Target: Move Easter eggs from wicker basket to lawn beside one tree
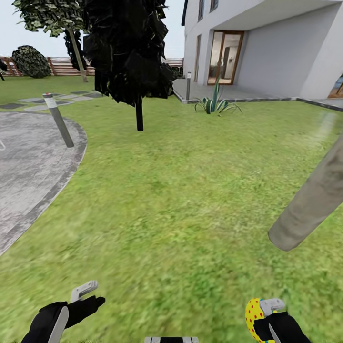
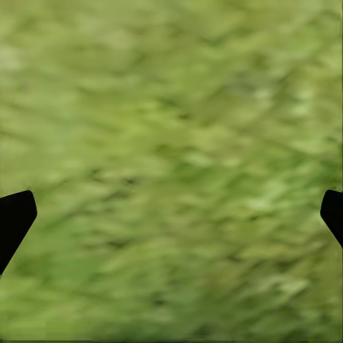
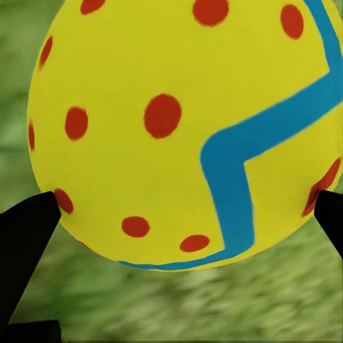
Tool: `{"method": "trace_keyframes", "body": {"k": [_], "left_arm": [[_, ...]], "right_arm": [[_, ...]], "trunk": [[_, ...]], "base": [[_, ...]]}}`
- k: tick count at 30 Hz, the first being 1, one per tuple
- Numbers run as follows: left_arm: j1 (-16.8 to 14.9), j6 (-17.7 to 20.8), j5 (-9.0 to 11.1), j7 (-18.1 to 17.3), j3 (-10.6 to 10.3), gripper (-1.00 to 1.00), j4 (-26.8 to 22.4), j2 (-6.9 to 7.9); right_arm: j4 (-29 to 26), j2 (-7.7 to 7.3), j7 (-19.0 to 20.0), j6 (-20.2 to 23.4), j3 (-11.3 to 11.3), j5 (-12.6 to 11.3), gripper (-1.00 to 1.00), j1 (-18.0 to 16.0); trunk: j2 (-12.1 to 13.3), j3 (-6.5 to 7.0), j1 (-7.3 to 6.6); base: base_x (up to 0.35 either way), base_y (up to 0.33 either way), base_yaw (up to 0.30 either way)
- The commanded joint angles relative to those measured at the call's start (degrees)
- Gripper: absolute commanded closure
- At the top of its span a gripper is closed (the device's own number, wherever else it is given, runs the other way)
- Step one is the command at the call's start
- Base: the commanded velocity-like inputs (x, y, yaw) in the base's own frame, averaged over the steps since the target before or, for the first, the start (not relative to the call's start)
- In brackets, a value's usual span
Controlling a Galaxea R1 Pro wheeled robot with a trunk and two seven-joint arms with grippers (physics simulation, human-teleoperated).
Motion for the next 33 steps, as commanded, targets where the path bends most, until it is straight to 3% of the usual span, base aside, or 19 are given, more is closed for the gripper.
{"method": "trace_keyframes", "body": {"k": [1, 33], "left_arm": [[-0.03, 0.29, -0.12, -0.31, 0.12, -1.0, -0.03, -0.02], [-0.03, 0.37, -0.12, -0.38, 0.2, -1.0, -0.22, -0.02]], "right_arm": [[-0.08, -0.05, 0.07, 0.32, 0.16, 0.43, 1.0, -0.02], [0.01, 0.04, 0.02, 0.32, 0.18, 0.77, 1.0, -0.02]], "trunk": [[-0.04, -0.28, 0.01], [-0.46, -7.37, 0.84]], "base": [[0.0, 0.0, 0.0], [0.0, 0.0, 0.0]]}}
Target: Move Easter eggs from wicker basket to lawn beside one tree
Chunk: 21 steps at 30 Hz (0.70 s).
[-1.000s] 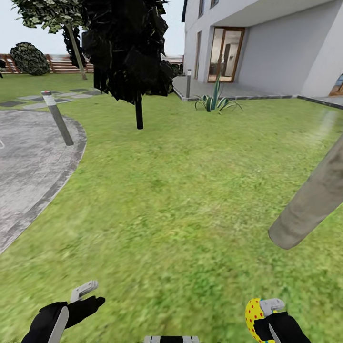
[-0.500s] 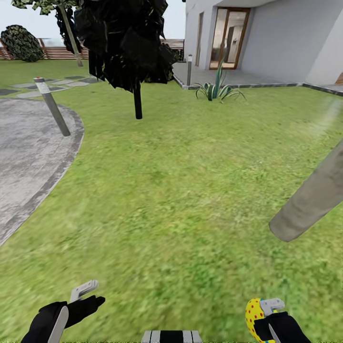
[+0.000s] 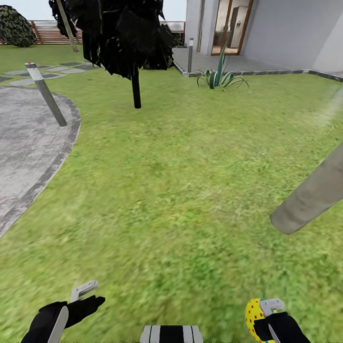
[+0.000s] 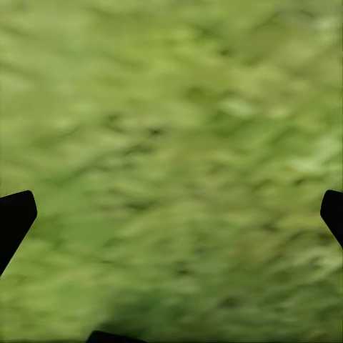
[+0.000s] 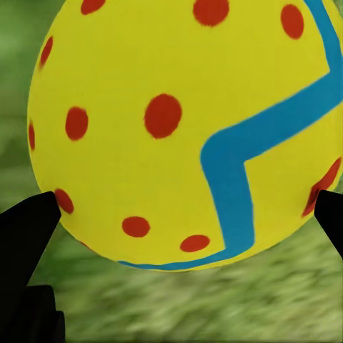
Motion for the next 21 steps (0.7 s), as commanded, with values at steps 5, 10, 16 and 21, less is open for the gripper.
{"method": "trace_keyframes", "body": {"k": [5, 10, 16, 21], "left_arm": [[-0.03, 0.29, -0.12, -0.32, 0.12, -1.0, -0.05, -0.02], [-0.03, 0.29, -0.12, -0.32, 0.12, -1.0, -0.05, -0.02], [-0.03, 0.29, -0.12, -0.32, 0.12, -1.0, -0.05, -0.02], [-0.03, 0.29, -0.12, -0.32, 0.04, -1.0, -0.05, -0.1]], "right_arm": [[-0.07, -0.05, 0.09, 0.32, 0.19, 0.45, 1.0, -0.02], [-0.04, -0.05, 0.09, 0.32, 0.24, 0.45, 1.0, -0.02], [0.01, -0.05, 0.09, 0.32, 0.26, 0.45, 1.0, -0.02], [0.01, -0.05, 0.09, 0.33, 0.26, 0.45, 1.0, -0.02]], "trunk": [[-0.09, -1.16, 0.12], [-0.15, -2.27, 0.24], [-0.21, -3.15, 0.35], [-0.21, -3.15, 0.35]], "base": [[0.0, 0.0, 0.0], [0.0, 0.0, 0.0], [0.0, 0.0, 0.0], [0.0, 0.0, 0.0]]}}
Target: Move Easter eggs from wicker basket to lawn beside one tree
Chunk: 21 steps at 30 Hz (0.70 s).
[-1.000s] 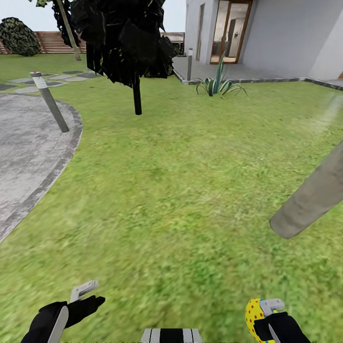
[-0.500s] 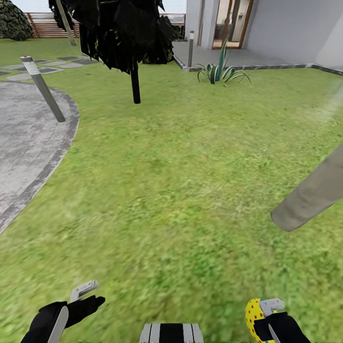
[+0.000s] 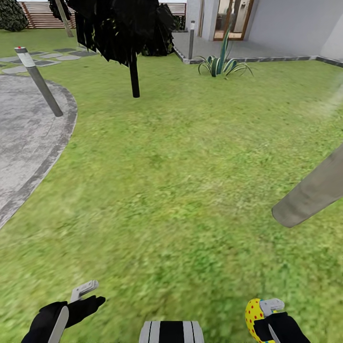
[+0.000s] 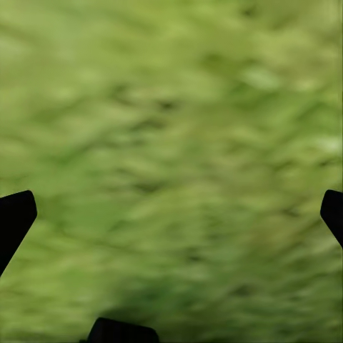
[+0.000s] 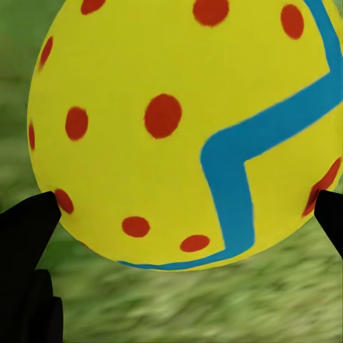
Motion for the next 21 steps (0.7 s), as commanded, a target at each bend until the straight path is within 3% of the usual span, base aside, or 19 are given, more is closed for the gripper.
{"method": "trace_keyframes", "body": {"k": [1, 5, 14, 21], "left_arm": [[-0.02, 0.29, -0.12, -0.32, 0.12, -1.0, -0.05, -0.02], [-0.02, 0.3, -0.12, -0.32, 0.11, -1.0, -0.05, 0.01], [-0.02, 0.3, -0.12, -0.32, 0.07, -1.0, -0.06, -0.02], [-0.02, 0.38, -0.13, -0.32, 0.03, -1.0, -0.05, -0.02]], "right_arm": [[-0.07, -0.05, 0.09, 0.32, 0.17, 0.44, 1.0, -0.02], [-0.07, -0.05, 0.09, 0.32, 0.18, 0.44, 1.0, -0.02], [-0.07, -0.05, 0.09, 0.32, 0.18, 0.44, 1.0, -0.02], [-0.07, -0.05, 0.09, 0.32, 0.18, 0.44, 1.0, -0.02]], "trunk": [[-0.02, -0.04, -0.01], [-0.07, -0.93, 0.09], [-0.07, -0.93, 0.09], [-0.12, -1.81, 0.2]], "base": [[0.0, 0.0, 0.0], [0.0, 0.0, 0.0], [0.0, 0.0, 0.0], [0.0, 0.0, 0.0]]}}
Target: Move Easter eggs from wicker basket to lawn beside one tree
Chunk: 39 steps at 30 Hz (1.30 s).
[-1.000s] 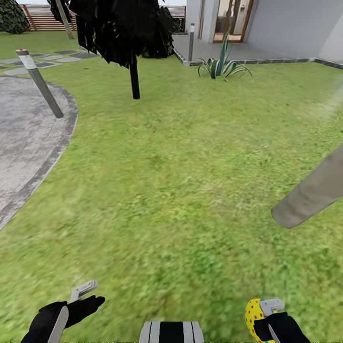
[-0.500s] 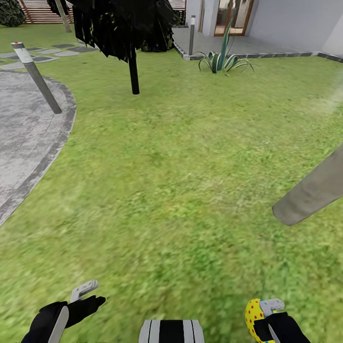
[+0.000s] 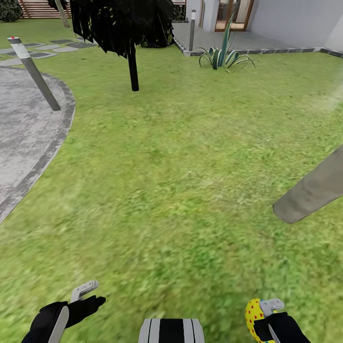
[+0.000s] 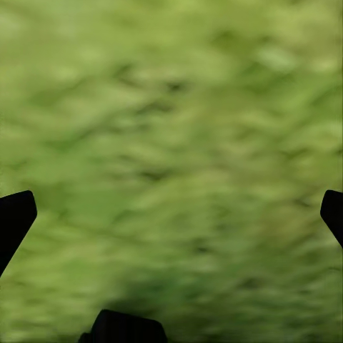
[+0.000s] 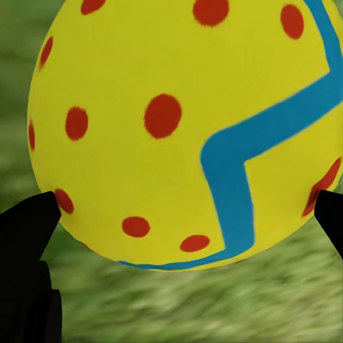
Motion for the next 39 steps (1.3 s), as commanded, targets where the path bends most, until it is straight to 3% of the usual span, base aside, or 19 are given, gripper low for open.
{"method": "trace_keyframes", "body": {"k": [1, 18, 19, 28, 39], "left_arm": [[-0.02, 0.29, -0.12, -0.33, 0.15, -1.0, -0.05, -0.02], [-0.02, 0.45, -0.12, -0.33, 0.17, -1.0, -0.11, -0.02], [-0.02, 0.49, -0.12, -0.33, 0.19, -1.0, -0.09, -0.02], [-0.02, 0.47, -0.12, -0.33, 0.21, -1.0, -0.05, -0.01], [-0.02, 0.43, -0.18, -0.33, 0.02, -1.0, -0.05, -0.02]], "right_arm": [[-0.07, -0.05, 0.09, 0.32, 0.18, 0.44, 1.0, -0.01], [-0.07, -0.11, 0.09, 0.25, 0.1, 0.44, 1.0, -0.01], [-0.1, -0.13, 0.09, 0.24, 0.1, 0.44, -1.0, -0.01], [-0.13, -0.14, 0.09, 0.24, 0.1, 0.27, -1.0, -0.01], [-0.08, -0.14, 0.09, 0.24, 0.01, 0.18, -1.0, -0.01]], "trunk": [[-0.02, -0.04, -0.01], [-0.06, -0.7, 0.07], [-0.06, -0.7, 0.07], [-0.06, -0.7, 0.07], [0.09, 1.73, -0.22]], "base": [[0.0, 0.0, 0.0], [0.0, 0.0, 0.0], [0.0, 0.0, 0.0], [0.0, 0.0, 0.0], [0.0, 0.0, 0.0]]}}
